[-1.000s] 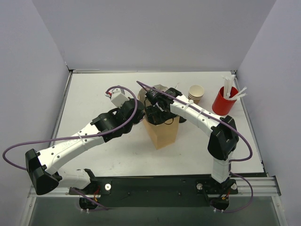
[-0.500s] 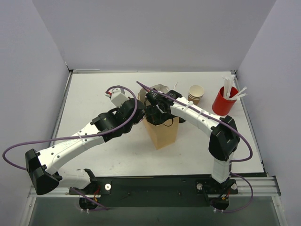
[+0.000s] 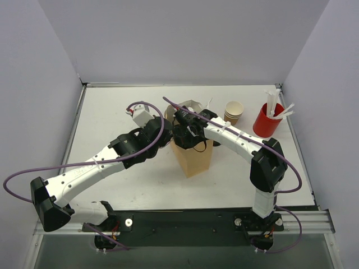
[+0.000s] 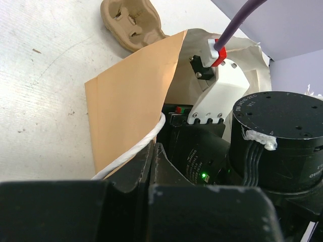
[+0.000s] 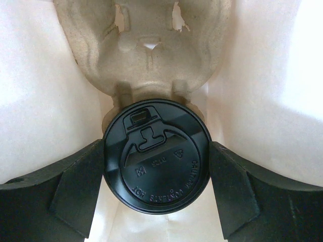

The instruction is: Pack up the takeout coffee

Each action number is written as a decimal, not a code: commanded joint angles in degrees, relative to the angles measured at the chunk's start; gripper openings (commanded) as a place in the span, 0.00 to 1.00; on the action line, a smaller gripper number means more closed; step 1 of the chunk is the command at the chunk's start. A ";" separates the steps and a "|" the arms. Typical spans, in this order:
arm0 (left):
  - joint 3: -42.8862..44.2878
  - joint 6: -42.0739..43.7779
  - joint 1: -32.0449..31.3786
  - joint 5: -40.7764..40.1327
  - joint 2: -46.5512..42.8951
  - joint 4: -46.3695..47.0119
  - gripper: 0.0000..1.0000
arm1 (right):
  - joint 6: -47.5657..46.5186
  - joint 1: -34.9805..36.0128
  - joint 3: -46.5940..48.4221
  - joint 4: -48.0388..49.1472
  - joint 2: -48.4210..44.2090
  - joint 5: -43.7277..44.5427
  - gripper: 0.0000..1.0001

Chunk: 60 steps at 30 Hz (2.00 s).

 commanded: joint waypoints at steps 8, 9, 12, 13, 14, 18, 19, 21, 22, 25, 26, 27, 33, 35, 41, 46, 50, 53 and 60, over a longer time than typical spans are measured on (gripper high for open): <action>3.16 1.35 0.29 0.53 0.49 -0.73 0.00 | 0.44 -0.46 -4.35 -3.34 0.99 2.78 0.36; 3.16 1.35 0.30 0.62 0.58 -0.91 0.00 | 0.44 -0.46 -4.53 -3.25 1.16 2.86 0.36; 3.16 1.44 0.30 0.71 0.58 -0.73 0.00 | 0.44 -0.46 -4.88 -3.16 1.34 2.87 0.36; 3.16 1.35 0.21 0.71 0.58 -0.73 0.00 | 0.35 -0.54 -4.97 -2.99 1.51 2.86 0.35; 3.16 1.44 0.21 0.80 0.58 -0.73 0.00 | 0.44 -0.46 -5.14 -2.98 1.43 2.86 0.35; 3.08 1.35 0.30 0.71 0.58 -0.73 0.00 | 0.53 -0.46 -5.93 -2.55 1.43 3.04 0.35; 3.16 1.35 0.30 0.80 0.66 -0.73 0.00 | 0.53 -0.46 -6.11 -2.37 1.51 3.04 0.35; 3.16 1.35 0.29 0.80 0.66 -0.73 0.00 | 0.61 -0.46 -6.46 -2.02 1.60 3.04 0.35; 3.16 1.44 0.29 0.88 0.66 -0.82 0.00 | 0.70 -0.54 -6.81 -1.84 1.69 3.04 0.35; 3.16 1.35 0.29 0.88 0.58 -0.91 0.00 | 0.79 -0.54 -7.78 -1.31 1.69 3.21 0.35; 3.16 1.35 0.29 0.80 0.58 -0.91 0.00 | 0.88 -0.54 -8.04 -1.23 1.69 3.30 0.35; 3.25 1.44 0.30 0.88 0.58 -1.00 0.00 | 0.79 -0.46 -8.13 -0.97 1.86 3.30 0.35; 3.51 1.70 0.21 0.97 1.01 -0.91 0.00 | 0.88 -0.46 -8.31 -1.31 1.69 3.22 0.35; 3.78 1.96 0.29 1.23 1.28 -1.08 0.00 | 0.79 -0.54 -8.05 -1.49 1.69 3.22 0.35; 4.13 3.11 0.30 1.59 1.63 -1.00 0.00 | 0.70 -0.54 -8.31 -1.58 2.22 3.21 0.35; 4.57 3.81 0.30 1.50 1.89 -0.91 0.00 | 0.70 -0.54 -8.22 -1.58 2.13 3.30 0.35; 4.83 4.16 0.21 1.67 2.25 -1.08 0.00 | 0.70 -0.54 -8.31 -1.49 2.48 3.13 0.35; 4.92 4.16 0.29 1.67 2.33 -1.08 0.00 | 0.62 -0.54 -8.57 -1.23 2.65 3.13 0.35; 5.27 4.25 0.29 1.85 2.68 -1.26 0.00 | 0.79 -0.54 -9.62 -0.18 2.92 3.04 0.35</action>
